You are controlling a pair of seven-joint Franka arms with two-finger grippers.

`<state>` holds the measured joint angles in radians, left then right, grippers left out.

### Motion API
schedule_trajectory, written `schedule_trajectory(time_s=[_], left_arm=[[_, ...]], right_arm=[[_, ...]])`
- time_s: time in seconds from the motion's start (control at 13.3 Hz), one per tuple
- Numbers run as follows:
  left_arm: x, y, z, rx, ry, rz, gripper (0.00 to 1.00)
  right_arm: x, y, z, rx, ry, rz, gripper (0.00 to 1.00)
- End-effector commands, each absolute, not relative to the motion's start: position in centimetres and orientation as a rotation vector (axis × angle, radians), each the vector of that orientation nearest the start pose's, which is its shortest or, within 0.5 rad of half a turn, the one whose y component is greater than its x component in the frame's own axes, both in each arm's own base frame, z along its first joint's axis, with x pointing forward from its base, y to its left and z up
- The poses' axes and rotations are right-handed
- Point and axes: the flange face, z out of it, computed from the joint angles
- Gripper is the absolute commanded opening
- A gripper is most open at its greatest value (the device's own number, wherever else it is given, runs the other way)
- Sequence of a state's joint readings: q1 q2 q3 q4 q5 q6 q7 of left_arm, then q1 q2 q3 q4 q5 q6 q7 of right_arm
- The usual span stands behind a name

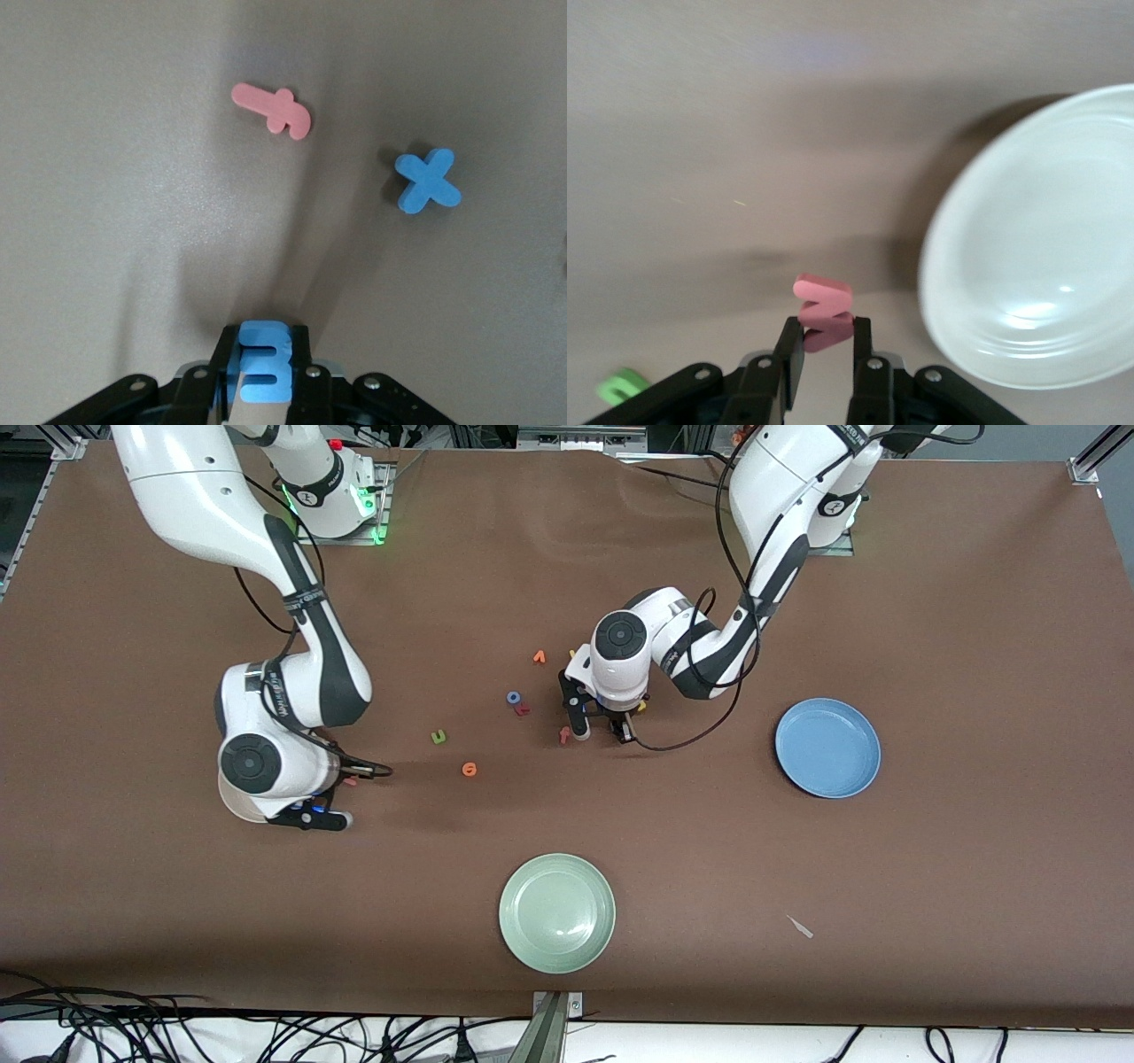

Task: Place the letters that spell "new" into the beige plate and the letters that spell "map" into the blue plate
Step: 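Place the pink w on the white plate while the left gripper grasps m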

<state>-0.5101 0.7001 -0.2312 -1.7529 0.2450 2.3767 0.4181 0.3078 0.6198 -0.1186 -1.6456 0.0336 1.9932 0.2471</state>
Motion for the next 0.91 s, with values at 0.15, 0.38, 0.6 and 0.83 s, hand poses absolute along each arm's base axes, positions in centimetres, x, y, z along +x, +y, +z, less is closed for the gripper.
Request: schedule_trajectory(time_s=[0.15,0.38,0.6,0.83], left_arm=[[51.4,-41.5,22.7,-2.416,1.907,0.051,0.0],[52.8,-38.8,28.2,-2.419,1.816,0.19,0.0],[55.6,-33.3,30.2,-2.383,1.845,0.296,0.0],[59.0,-26.1,29.7,-2.263,2.047,0.35,0.0]], right_arm=[[61.8,8.4,24.5,-3.215,-0.075,0.393,0.04],[61.5,6.0,23.3,-3.218,-0.168,0.348,0.04],[61.2,5.1,22.5,-3.221,-0.205,0.32,0.04],[61.6,5.4,23.2,-3.201,-0.137,0.31,1.0]])
